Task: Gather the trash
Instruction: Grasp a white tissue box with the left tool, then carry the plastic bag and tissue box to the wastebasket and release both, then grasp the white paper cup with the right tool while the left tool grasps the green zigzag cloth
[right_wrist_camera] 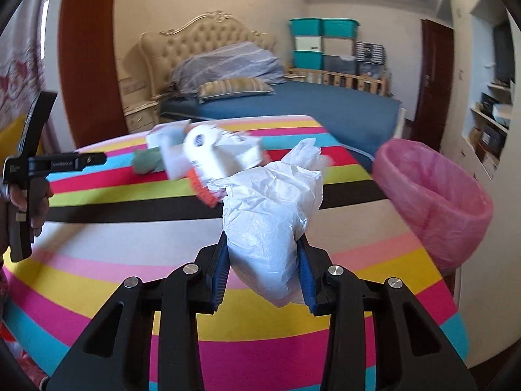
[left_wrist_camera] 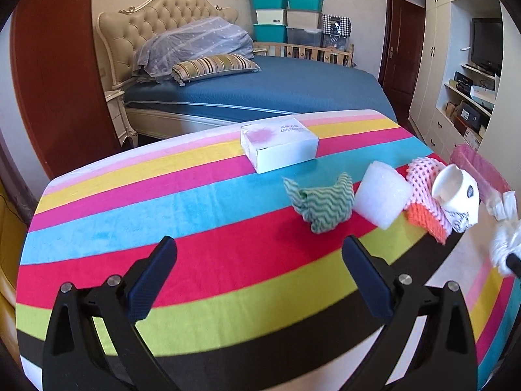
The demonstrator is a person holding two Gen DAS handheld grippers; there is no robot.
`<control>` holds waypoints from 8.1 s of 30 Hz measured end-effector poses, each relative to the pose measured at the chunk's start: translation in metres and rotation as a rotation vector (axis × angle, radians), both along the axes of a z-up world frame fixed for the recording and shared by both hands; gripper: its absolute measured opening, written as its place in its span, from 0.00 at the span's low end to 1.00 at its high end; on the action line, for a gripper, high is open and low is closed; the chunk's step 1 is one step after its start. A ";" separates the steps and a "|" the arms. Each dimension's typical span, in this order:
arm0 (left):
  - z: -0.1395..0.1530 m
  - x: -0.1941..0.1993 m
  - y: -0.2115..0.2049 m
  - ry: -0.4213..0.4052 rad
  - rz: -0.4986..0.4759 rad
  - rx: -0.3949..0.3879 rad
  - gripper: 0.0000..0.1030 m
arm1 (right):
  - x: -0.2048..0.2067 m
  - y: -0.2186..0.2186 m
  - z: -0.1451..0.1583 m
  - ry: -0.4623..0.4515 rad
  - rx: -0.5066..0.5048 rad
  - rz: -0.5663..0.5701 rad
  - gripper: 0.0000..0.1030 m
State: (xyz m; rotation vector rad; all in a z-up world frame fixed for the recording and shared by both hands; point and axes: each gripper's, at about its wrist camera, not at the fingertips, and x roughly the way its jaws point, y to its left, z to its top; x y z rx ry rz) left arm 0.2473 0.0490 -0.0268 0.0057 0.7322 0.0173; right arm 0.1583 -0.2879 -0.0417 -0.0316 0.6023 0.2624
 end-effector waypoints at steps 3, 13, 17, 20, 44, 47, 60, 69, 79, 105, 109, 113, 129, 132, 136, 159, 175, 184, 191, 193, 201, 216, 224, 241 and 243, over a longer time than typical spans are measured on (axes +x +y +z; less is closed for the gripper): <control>0.000 0.009 -0.004 -0.004 -0.010 0.001 0.95 | 0.005 -0.014 0.000 0.002 0.022 -0.025 0.35; 0.002 0.055 -0.013 -0.008 -0.062 -0.007 0.95 | 0.010 -0.016 0.002 -0.039 0.017 -0.042 0.36; 0.004 0.085 -0.016 -0.011 -0.102 -0.002 0.95 | 0.012 -0.014 0.001 -0.039 0.022 -0.039 0.36; 0.003 0.107 -0.012 -0.005 -0.148 -0.028 0.95 | 0.017 -0.014 -0.001 -0.028 0.031 -0.034 0.36; -0.032 0.227 0.037 0.152 -0.580 -0.120 0.95 | 0.053 -0.004 -0.018 0.144 0.027 -0.135 0.36; -0.034 0.236 0.030 0.165 -0.640 -0.138 0.95 | 0.054 -0.005 -0.018 0.144 0.022 -0.152 0.36; -0.045 0.173 -0.018 0.128 -0.601 0.075 0.62 | 0.052 0.002 -0.018 0.136 0.024 -0.088 0.36; 0.007 0.094 -0.035 -0.089 -0.459 0.156 0.62 | 0.022 0.008 -0.012 0.054 0.059 -0.017 0.36; 0.039 -0.025 -0.081 -0.211 -0.420 0.067 0.62 | -0.021 -0.005 0.009 -0.037 0.070 0.026 0.36; 0.010 -0.116 -0.197 -0.222 -0.423 -0.044 0.62 | -0.047 -0.039 0.019 -0.097 0.036 -0.022 0.36; 0.010 -0.106 -0.207 -0.214 -0.439 -0.032 0.62 | -0.047 -0.051 0.021 -0.104 0.047 -0.050 0.36; 0.007 -0.097 -0.217 -0.202 -0.476 -0.019 0.62 | -0.047 -0.067 0.023 -0.111 0.049 -0.081 0.36; 0.012 -0.048 -0.275 -0.133 -0.593 -0.058 0.62 | -0.029 -0.131 0.027 -0.104 0.037 -0.165 0.36; 0.017 -0.032 -0.287 -0.125 -0.606 -0.068 0.62 | -0.022 -0.147 0.031 -0.112 0.030 -0.167 0.36; 0.024 -0.010 -0.303 -0.111 -0.626 -0.089 0.62 | -0.013 -0.161 0.035 -0.133 0.003 -0.177 0.36; 0.039 0.135 -0.431 -0.014 -0.654 -0.217 0.63 | 0.103 -0.254 0.031 -0.097 0.077 -0.195 0.42; 0.076 0.081 -0.343 -0.184 -0.501 -0.155 0.95 | 0.039 -0.262 0.044 -0.221 0.070 -0.269 0.73; 0.082 0.020 -0.252 -0.238 -0.342 -0.031 0.95 | 0.012 -0.186 0.046 -0.182 0.050 -0.199 0.76; 0.063 -0.011 -0.167 -0.218 -0.221 0.056 0.95 | 0.015 -0.092 0.029 -0.106 0.082 -0.099 0.79; 0.057 -0.018 -0.145 -0.210 -0.195 0.062 0.95 | 0.016 -0.063 0.024 -0.081 0.081 -0.057 0.79; 0.032 -0.034 -0.075 -0.164 -0.088 0.044 0.95 | 0.024 0.029 0.012 -0.038 -0.011 0.089 0.83; 0.004 -0.037 -0.044 -0.068 -0.053 -0.001 0.95 | 0.094 0.079 -0.016 0.117 -0.167 0.128 0.66; -0.001 -0.030 -0.072 -0.048 -0.119 -0.001 0.95 | 0.062 0.048 -0.007 0.063 -0.081 0.133 0.51; -0.039 0.085 -0.062 0.135 -0.181 0.124 0.78 | 0.028 0.022 0.009 0.011 0.015 0.113 0.52; -0.045 0.090 -0.061 0.145 -0.200 0.086 0.66 | 0.028 0.026 0.008 0.012 0.010 0.114 0.52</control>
